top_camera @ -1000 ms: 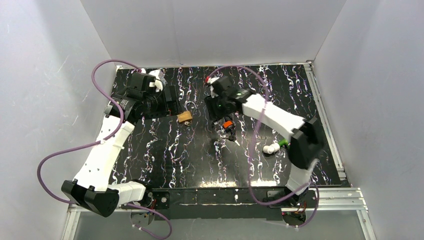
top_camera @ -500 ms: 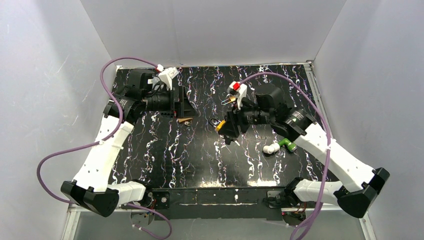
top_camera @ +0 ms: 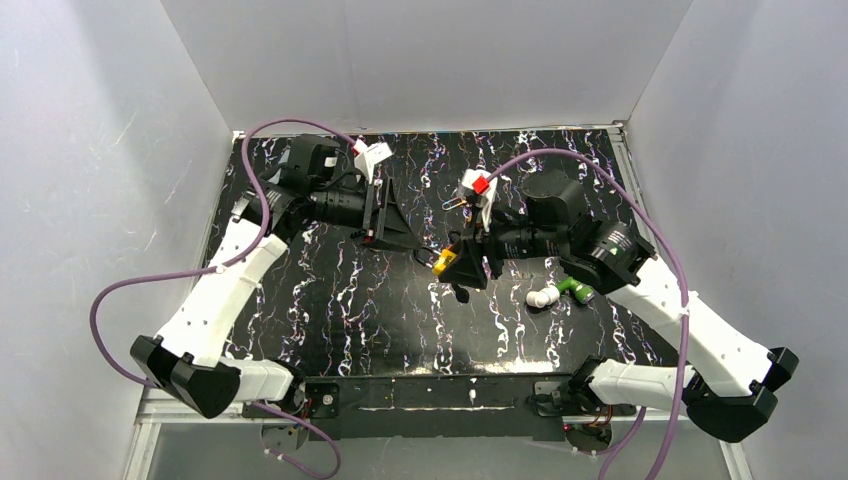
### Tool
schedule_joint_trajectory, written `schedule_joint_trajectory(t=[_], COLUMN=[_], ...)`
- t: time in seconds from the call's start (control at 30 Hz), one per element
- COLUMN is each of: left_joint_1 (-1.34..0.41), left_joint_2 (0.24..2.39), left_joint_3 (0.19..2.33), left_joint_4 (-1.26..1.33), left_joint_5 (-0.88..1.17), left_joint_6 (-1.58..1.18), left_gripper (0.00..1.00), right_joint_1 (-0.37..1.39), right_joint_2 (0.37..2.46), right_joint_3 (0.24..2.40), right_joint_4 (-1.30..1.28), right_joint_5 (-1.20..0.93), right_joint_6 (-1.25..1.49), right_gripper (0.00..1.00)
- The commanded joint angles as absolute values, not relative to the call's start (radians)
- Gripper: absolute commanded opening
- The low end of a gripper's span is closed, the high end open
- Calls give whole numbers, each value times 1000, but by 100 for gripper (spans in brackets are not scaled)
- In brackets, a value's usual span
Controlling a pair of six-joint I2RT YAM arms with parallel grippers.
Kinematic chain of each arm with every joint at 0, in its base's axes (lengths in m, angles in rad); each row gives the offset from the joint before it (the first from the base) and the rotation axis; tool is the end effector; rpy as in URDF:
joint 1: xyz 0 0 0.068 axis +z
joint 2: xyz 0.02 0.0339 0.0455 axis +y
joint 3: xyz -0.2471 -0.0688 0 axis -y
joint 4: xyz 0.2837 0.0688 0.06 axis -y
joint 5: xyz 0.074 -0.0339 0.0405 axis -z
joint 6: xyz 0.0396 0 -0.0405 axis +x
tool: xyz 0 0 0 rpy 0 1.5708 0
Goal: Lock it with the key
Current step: Lock the lock.
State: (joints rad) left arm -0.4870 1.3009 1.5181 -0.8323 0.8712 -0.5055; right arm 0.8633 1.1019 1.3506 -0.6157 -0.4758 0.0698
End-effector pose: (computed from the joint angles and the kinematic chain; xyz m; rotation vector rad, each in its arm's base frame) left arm 0.2505 -0.1669 0.4140 0.5249 2.2697 -1.4854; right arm 0.1620 0.2173 0.4227 -1.0923 1.7353 1.0630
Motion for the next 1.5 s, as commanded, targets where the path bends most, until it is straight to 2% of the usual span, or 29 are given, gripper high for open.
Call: schedule_joint_trajectory(t=[0.0, 0.7, 0.87, 1.0, 1.03, 1.1, 1.13, 1.17, 1.2, 1.27, 1.47], left_joint_1=[-498, -534, -537, -538, -538, -539, -540, -540, -540, -540, -540], left_joint_2=[1311, 1327, 1331, 1327, 1324, 1304, 1290, 1275, 1256, 1215, 1132], left_joint_3=[1528, 1489, 1482, 1480, 1478, 1475, 1469, 1464, 1457, 1438, 1422], left_joint_4=[-825, -777, -752, -740, -738, -712, -693, -671, -643, -572, -391], left_joint_5=[937, 977, 982, 975, 967, 953, 939, 927, 917, 897, 839], left_joint_6=[-569, -629, -644, -642, -640, -642, -649, -654, -662, -694, -778], left_gripper=[55, 38, 24, 0, 0, 0, 0, 0, 0, 0, 0], right_joint_1=[886, 922, 926, 926, 927, 926, 927, 925, 924, 902, 623], right_joint_2=[1086, 1115, 1115, 1115, 1116, 1113, 1111, 1103, 1096, 1076, 1002], right_joint_3=[1434, 1477, 1475, 1463, 1460, 1443, 1434, 1423, 1413, 1390, 1252], right_joint_4=[-569, -558, -566, -563, -561, -542, -533, -526, -516, -485, -167], right_joint_5=[-459, -387, -388, -386, -384, -365, -350, -334, -321, -321, -704], right_joint_6=[28, -35, -38, -35, -30, -7, 14, 30, 47, 92, 360], right_gripper=[1, 1, 1, 1, 11, 51, 65, 73, 79, 83, 85])
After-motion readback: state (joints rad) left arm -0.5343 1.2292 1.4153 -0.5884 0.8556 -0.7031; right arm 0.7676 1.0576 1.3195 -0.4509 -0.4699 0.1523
